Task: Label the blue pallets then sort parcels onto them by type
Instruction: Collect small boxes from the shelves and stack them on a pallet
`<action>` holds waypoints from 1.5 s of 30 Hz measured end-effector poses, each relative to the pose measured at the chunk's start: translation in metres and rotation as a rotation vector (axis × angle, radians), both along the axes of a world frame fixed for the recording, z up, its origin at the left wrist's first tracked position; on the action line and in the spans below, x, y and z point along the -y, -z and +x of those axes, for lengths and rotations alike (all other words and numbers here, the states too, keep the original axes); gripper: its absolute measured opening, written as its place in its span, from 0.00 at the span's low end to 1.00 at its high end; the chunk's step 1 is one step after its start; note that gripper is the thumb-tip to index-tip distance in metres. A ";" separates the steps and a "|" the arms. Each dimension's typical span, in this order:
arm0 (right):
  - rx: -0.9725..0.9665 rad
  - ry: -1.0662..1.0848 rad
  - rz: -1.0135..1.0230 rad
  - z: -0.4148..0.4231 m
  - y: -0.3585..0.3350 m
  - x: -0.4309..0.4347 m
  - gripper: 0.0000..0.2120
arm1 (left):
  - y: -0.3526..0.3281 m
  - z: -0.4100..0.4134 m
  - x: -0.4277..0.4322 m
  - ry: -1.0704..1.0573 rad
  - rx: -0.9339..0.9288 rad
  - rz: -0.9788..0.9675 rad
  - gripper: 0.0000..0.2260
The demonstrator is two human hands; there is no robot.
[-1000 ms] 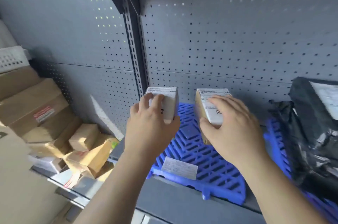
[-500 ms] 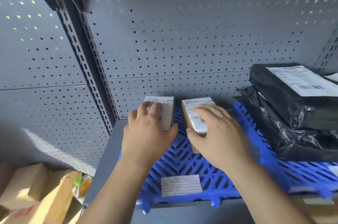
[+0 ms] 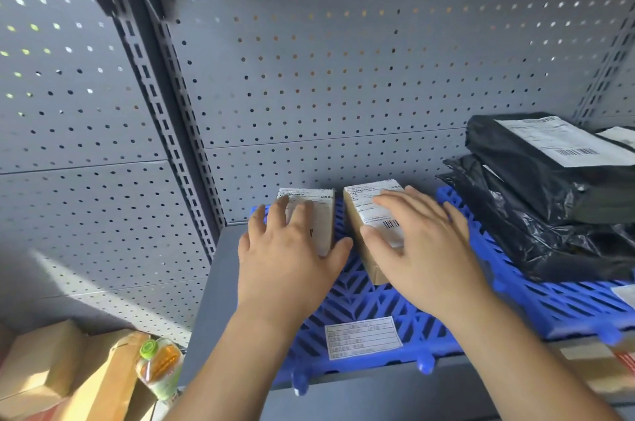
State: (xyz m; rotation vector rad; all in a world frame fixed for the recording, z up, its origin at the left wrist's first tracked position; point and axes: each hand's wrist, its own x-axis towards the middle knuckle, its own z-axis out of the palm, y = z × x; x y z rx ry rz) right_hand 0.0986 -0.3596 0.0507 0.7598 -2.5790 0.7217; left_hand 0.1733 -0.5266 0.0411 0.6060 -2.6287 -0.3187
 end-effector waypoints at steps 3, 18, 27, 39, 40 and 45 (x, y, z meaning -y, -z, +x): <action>-0.010 0.021 -0.017 0.006 -0.007 -0.005 0.27 | -0.007 0.001 -0.005 0.032 -0.070 0.002 0.38; -0.208 0.218 -0.196 0.040 -0.037 -0.157 0.22 | -0.057 -0.008 -0.156 0.351 -0.252 0.027 0.26; -0.144 0.501 -0.189 0.080 -0.033 -0.362 0.24 | -0.060 -0.007 -0.356 0.648 -0.302 0.063 0.26; 0.015 0.938 -0.120 0.154 0.005 -0.574 0.23 | -0.010 -0.009 -0.590 1.018 -0.087 0.034 0.23; 0.025 0.973 -0.120 0.157 0.008 -0.586 0.24 | -0.008 -0.010 -0.605 1.043 -0.080 0.022 0.23; 0.088 1.109 -0.126 0.169 0.026 -0.639 0.25 | 0.011 -0.017 -0.676 1.192 -0.038 0.044 0.24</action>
